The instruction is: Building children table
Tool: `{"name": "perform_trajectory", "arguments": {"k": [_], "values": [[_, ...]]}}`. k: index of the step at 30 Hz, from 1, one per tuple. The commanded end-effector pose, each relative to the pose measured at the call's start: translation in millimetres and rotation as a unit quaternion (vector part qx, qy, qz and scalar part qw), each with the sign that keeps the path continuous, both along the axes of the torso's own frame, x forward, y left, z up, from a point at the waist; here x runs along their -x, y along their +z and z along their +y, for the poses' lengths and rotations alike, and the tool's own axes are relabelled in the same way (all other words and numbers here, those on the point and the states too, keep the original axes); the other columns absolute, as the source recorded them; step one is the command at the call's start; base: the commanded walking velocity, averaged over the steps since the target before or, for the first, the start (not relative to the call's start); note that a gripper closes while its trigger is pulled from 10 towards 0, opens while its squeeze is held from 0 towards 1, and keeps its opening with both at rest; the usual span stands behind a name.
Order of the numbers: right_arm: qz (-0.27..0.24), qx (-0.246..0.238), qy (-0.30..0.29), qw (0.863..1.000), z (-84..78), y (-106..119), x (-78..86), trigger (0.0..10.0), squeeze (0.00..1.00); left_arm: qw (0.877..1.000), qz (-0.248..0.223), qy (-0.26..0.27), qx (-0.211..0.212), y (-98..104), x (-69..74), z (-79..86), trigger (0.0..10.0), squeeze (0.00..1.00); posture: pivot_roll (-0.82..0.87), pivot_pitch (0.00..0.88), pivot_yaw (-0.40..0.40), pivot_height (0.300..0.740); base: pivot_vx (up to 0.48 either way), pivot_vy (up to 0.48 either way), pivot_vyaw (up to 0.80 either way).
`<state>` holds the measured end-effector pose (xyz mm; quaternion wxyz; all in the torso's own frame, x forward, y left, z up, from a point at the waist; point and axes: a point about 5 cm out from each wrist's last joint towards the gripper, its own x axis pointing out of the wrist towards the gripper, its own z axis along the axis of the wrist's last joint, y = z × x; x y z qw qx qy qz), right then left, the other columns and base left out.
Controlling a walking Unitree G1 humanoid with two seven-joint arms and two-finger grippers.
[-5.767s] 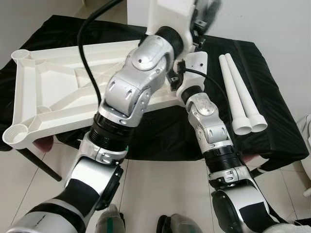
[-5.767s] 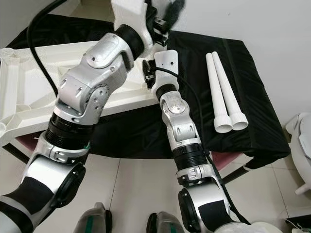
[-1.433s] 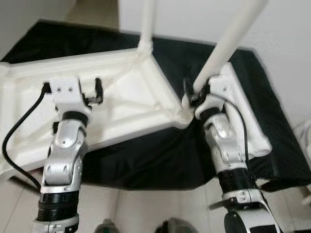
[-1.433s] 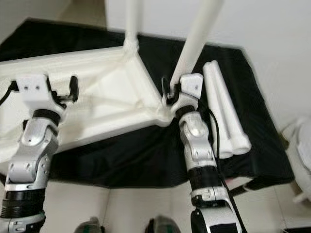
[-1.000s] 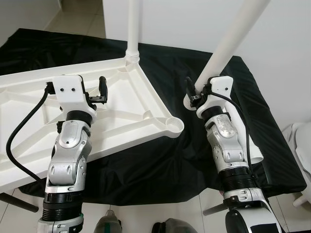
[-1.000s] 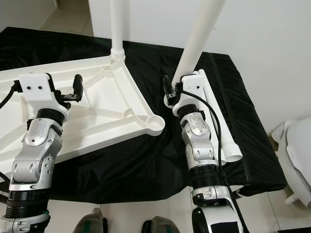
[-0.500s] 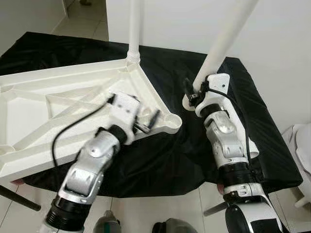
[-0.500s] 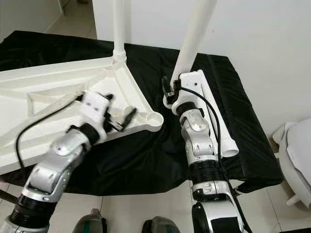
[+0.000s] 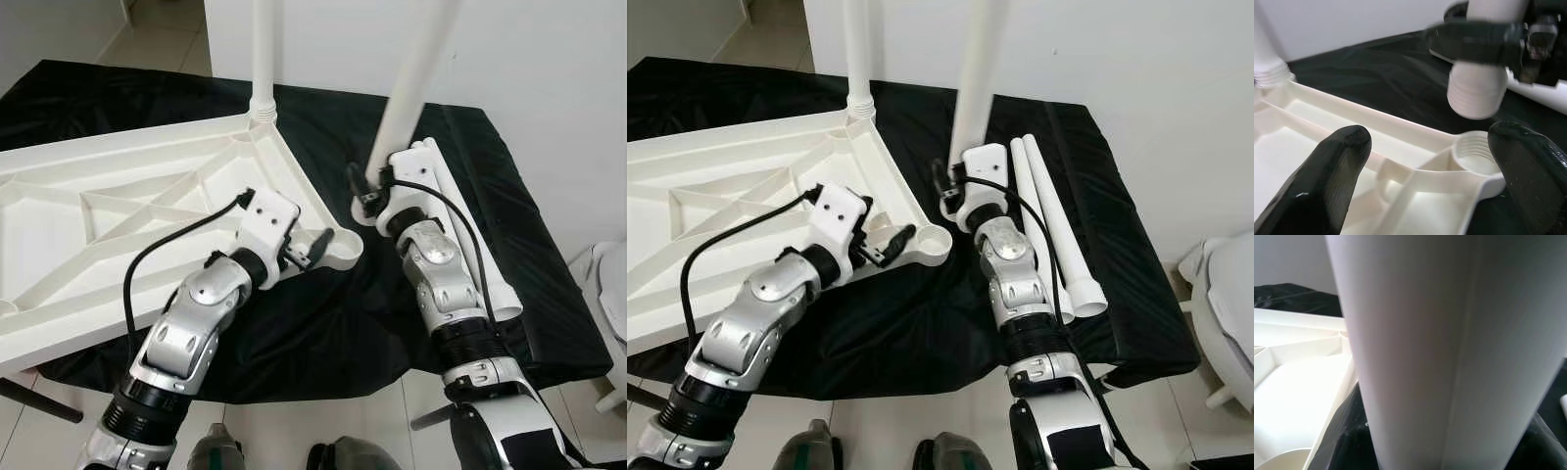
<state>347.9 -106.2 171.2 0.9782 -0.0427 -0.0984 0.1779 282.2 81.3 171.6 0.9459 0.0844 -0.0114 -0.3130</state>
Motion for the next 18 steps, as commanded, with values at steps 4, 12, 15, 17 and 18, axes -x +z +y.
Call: {"name": "perform_trajectory", "arguments": {"k": [4,12,15,17,18], "values": [[-0.02,-0.002,0.002,1.0,-1.2,9,-3.7,10.0,0.0,0.997,-0.002,0.072,-0.009,2,-7.1,13.7,10.0,0.0,0.07,0.02,-0.033,0.74,0.0,0.0,0.0],[-0.039,-0.005,0.004,0.999,1.3,20,-10.9,10.0,0.0,0.992,0.004,0.125,0.001,0,-10.1,29.6,10.0,0.0,0.07,0.02,-0.013,0.74,0.0,0.0,0.0],[-0.034,-0.007,0.002,0.999,0.8,18,-11.9,10.0,0.0,0.993,0.002,0.121,-0.006,-1,-11.0,28.1,10.0,0.0,0.07,0.019,-0.031,0.74,0.0,0.0,0.0],[-0.029,-0.01,0.002,1.0,0.8,16,-11.9,10.0,0.0,0.994,0.002,0.113,-0.005,-2,-11.1,26.5,10.0,0.0,0.07,0.019,-0.031,0.74,0.0,0.0,0.0],[-0.025,-0.012,0.003,1.0,0.8,14,-11.8,10.0,0.0,0.994,0.003,0.108,-0.002,-2,-11.0,25.5,10.0,0.0,0.07,0.019,-0.031,0.74,0.0,0.0,0.0]]}}
